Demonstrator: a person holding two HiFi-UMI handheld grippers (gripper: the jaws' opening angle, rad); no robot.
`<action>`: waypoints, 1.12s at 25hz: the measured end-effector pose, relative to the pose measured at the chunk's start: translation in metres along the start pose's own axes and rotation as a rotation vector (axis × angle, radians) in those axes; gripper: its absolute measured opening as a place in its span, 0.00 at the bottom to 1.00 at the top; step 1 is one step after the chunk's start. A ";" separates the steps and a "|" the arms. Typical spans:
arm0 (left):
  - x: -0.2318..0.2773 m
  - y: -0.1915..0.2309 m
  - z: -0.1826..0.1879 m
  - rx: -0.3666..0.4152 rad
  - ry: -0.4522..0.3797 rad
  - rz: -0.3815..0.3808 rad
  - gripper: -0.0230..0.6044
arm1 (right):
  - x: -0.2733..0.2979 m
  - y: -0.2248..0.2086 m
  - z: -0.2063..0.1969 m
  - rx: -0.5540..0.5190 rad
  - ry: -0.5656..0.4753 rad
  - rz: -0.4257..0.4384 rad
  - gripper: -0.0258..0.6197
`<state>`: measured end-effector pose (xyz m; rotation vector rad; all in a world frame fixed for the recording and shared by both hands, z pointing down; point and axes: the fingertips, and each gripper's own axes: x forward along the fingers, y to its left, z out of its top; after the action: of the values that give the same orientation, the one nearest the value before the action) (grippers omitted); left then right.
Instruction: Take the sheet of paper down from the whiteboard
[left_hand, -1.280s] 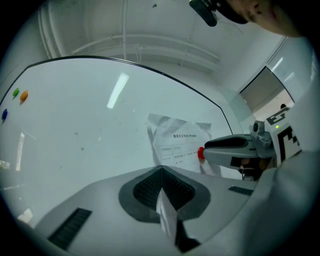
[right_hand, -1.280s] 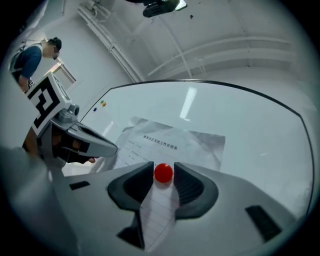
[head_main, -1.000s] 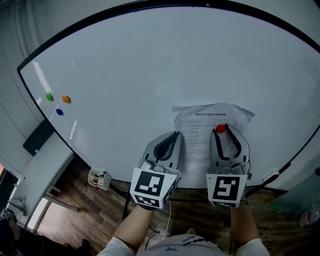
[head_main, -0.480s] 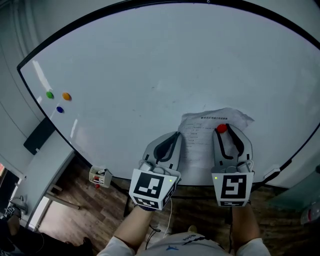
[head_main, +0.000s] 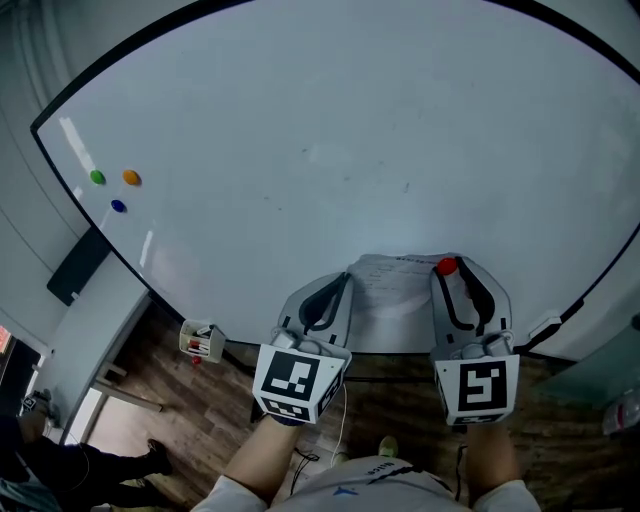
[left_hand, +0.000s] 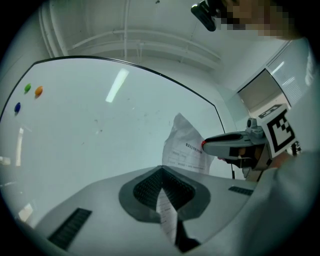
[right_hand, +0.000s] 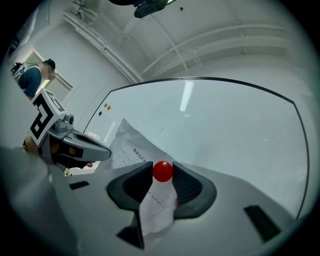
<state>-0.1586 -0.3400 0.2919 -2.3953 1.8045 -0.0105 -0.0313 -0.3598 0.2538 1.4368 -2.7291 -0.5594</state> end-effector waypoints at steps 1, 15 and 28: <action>-0.003 -0.002 -0.004 -0.004 0.008 -0.001 0.06 | -0.004 0.002 -0.001 0.006 0.004 0.000 0.24; -0.047 -0.019 -0.040 -0.031 0.078 -0.013 0.06 | -0.054 0.016 -0.018 0.148 0.017 -0.006 0.24; -0.061 -0.019 -0.045 -0.031 0.092 -0.004 0.06 | -0.064 0.013 -0.022 0.223 0.002 -0.013 0.24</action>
<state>-0.1617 -0.2815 0.3438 -2.4584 1.8525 -0.0955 -0.0012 -0.3088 0.2884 1.4961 -2.8589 -0.2599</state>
